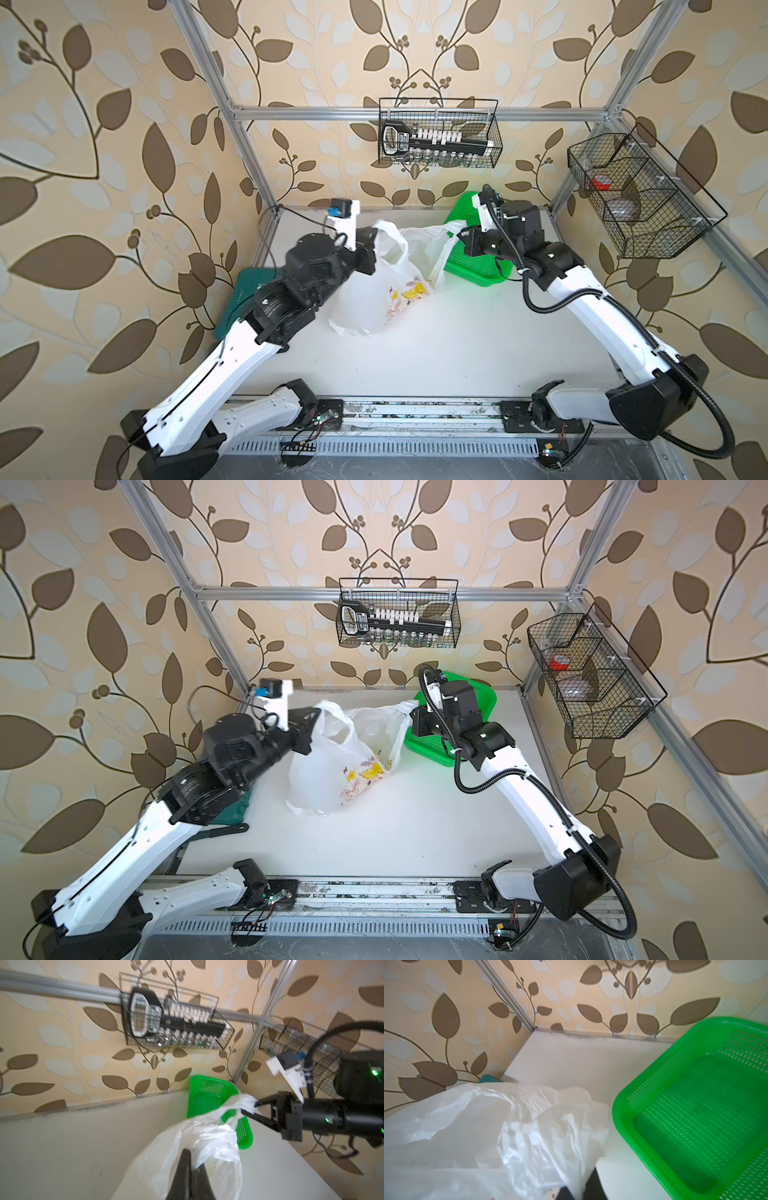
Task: Place the pears into plastic bags & tie knots
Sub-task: Adjust the plastic bag at the center of the board.
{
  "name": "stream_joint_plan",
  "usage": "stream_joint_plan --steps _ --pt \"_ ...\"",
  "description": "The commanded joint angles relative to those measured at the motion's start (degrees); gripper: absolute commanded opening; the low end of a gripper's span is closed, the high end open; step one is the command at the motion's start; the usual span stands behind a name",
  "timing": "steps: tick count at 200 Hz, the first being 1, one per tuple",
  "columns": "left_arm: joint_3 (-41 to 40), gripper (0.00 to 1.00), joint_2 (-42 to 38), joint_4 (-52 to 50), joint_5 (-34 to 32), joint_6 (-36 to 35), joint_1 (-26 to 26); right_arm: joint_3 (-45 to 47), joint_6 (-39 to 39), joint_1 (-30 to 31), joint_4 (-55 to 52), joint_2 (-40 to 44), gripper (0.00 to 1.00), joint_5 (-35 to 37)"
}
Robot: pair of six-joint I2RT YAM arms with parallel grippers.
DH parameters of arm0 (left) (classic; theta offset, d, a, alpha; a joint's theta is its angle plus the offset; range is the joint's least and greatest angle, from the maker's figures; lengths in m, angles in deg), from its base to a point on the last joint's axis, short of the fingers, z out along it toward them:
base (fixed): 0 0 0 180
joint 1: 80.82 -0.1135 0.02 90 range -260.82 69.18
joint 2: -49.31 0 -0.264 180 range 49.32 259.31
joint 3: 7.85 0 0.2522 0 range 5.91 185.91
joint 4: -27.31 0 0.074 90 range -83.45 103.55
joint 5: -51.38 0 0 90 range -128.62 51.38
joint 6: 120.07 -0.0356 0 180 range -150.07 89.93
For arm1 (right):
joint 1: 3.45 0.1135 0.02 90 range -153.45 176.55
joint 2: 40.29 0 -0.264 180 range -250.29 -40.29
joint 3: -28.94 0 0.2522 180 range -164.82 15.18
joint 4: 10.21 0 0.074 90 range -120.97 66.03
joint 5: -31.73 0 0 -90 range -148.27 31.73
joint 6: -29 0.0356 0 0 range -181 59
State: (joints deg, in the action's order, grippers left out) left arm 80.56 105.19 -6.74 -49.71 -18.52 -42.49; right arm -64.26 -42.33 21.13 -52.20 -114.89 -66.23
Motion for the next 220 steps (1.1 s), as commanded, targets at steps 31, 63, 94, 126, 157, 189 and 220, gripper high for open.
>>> stream_joint_plan --steps 31,63,94,126,157,189,220 --pt "2.4 0.0 5.8 -0.2 7.1 0.1 -5.6 -6.7 2.9 1.8 -11.8 6.1 0.0 3.4" --pt "4.0 0.0 7.8 -0.6 10.4 0.7 -11.2 -11.9 2.9 1.8 -15.6 7.8 0.0 6.0" --pt "0.8 0.0 8.5 1.3 14.4 2.0 -17.2 -7.1 4.4 1.8 -14.2 8.1 0.0 5.1" --pt "-5.8 0.0 6.5 8.7 24.1 4.9 -21.5 1.6 4.8 1.8 -11.6 8.7 0.1 5.8" --pt "-8.1 0.0 5.0 14.3 30.8 7.0 -21.5 -2.1 4.0 1.8 -13.9 10.1 0.6 7.5" --pt "-9.5 0.0 4.9 20.2 36.4 10.0 -21.5 -11.3 3.5 1.9 -16.4 12.0 0.66 8.2" --pt "-8.4 0.0 6.3 22.0 40.8 11.6 -21.5 -18.9 2.8 4.7 -15.1 7.4 0.67 1.7"
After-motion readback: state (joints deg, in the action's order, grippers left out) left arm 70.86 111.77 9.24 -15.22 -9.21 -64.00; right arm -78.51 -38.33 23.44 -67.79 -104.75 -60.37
